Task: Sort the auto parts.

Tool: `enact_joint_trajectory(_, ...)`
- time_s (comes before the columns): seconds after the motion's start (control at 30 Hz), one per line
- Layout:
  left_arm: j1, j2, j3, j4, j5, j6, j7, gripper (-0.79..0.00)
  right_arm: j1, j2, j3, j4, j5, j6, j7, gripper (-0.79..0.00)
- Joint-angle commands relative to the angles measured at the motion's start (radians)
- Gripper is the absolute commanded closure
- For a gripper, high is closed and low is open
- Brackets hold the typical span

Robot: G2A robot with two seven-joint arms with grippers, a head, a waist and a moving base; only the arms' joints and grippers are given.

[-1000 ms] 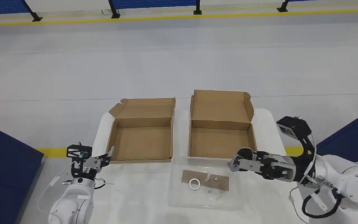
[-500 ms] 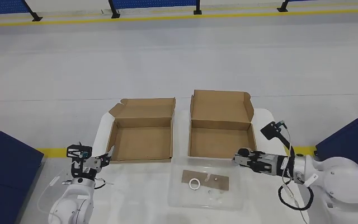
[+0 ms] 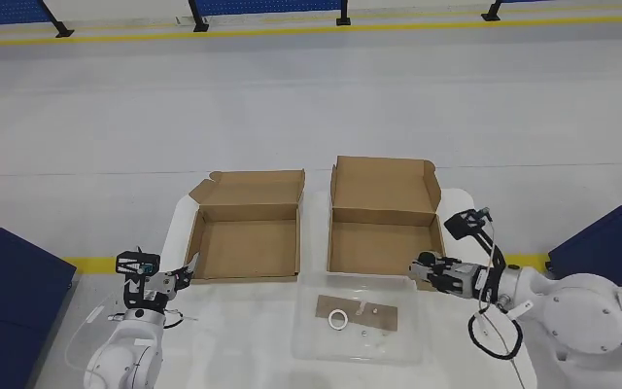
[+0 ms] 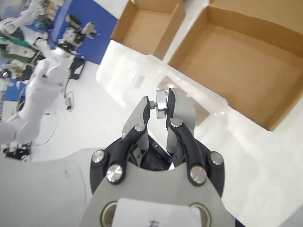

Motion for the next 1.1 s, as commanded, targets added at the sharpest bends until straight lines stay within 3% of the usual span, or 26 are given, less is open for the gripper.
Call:
enact_joint_trajectory(0.0,0.0,0.0,0.0,0.0,0.0,0.0,0.0,-0.785,0.039,0.003,-0.045,0.013,-0.119,0.072,0.003,0.0)
enact_joint_trajectory(0.2,0.0,0.0,0.0,0.0,0.0,0.0,0.0,-0.785,0.151,0.003,-0.207,0.095,-0.391,0.199,0.012,0.0)
enact_joint_trajectory(0.63,0.0,0.0,0.0,0.0,0.0,0.0,0.0,-0.785,0.347,-0.04,-0.509,0.382,-0.573,0.292,-0.026,0.0)
enact_joint_trajectory(1.07,0.0,0.0,0.0,0.0,0.0,0.0,0.0,-0.785,0.369,-0.047,-0.525,0.383,-0.551,0.277,-0.025,0.0)
